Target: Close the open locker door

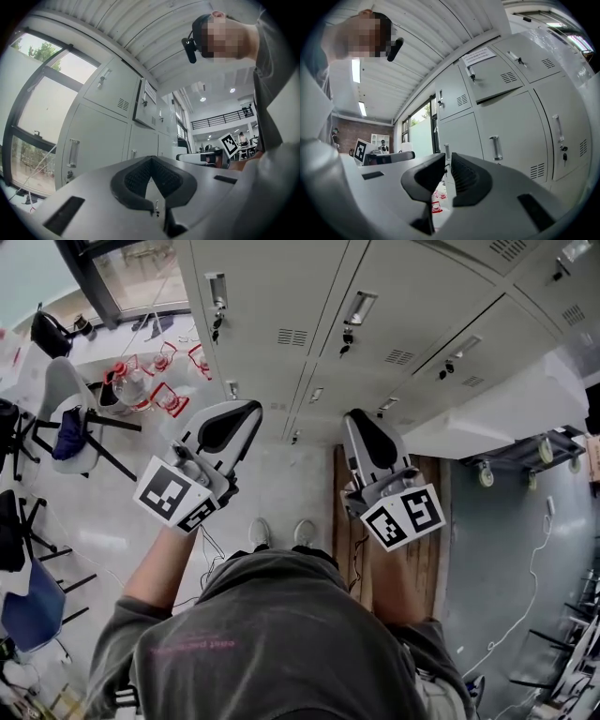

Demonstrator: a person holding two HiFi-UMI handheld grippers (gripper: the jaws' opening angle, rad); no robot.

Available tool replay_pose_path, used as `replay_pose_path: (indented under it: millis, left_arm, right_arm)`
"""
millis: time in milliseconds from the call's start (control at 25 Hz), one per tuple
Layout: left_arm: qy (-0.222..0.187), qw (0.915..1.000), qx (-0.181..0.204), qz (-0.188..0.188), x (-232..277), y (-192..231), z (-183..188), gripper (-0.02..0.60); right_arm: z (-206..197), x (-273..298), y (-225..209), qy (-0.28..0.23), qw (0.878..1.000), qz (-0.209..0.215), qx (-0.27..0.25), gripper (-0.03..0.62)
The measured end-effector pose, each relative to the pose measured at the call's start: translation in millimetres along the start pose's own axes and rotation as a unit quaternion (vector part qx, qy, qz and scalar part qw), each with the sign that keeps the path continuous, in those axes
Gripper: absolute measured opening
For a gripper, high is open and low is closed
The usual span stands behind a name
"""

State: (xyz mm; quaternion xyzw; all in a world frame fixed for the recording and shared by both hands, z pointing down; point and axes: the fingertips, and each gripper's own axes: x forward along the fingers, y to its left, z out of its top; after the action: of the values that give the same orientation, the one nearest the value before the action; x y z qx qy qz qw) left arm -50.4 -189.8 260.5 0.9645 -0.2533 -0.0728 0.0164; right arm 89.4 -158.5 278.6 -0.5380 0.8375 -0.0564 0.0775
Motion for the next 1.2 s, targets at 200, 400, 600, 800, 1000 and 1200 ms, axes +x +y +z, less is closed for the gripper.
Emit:
replay_pose_path:
  millis: [200,400,600,800,1000,1200]
  left_arm:
    - [-0.001,0.9996,-0.005,0.028,-0.7,-12.2,-3.8,0.014]
    - [0.004,0.9991,-0.005,0.042,5.6,-27.1,-8.7,0.014]
    - [0.009,0.9986,-0.002,0.052,11.9,-39.3,-10.8,0.015]
    - [0.013,0.9983,-0.001,0.056,19.7,-48.6,-13.3,0.014]
    - [0.018,0.9985,-0.001,0.051,31.0,-58.4,-17.8,0.015]
    - [0.020,0.9987,0.000,0.047,46.5,-64.6,-21.8,0.015]
  right_arm:
    - [-1.1,-9.2,0.8,0.006,1.000,0.026,0.004,0.048]
    - [-2.7,-20.1,-6.6,0.011,0.999,0.041,0.007,0.032]
    - [-1.4,-28.8,-15.8,0.011,0.999,0.051,0.012,0.031]
    - [2.1,-36.5,-26.5,0.006,0.999,0.052,0.014,0.028]
    - [1.3,-44.9,-38.6,0.006,0.999,0.047,0.018,0.028]
    - [0.8,-48.1,-52.7,0.006,0.999,0.045,0.021,0.026]
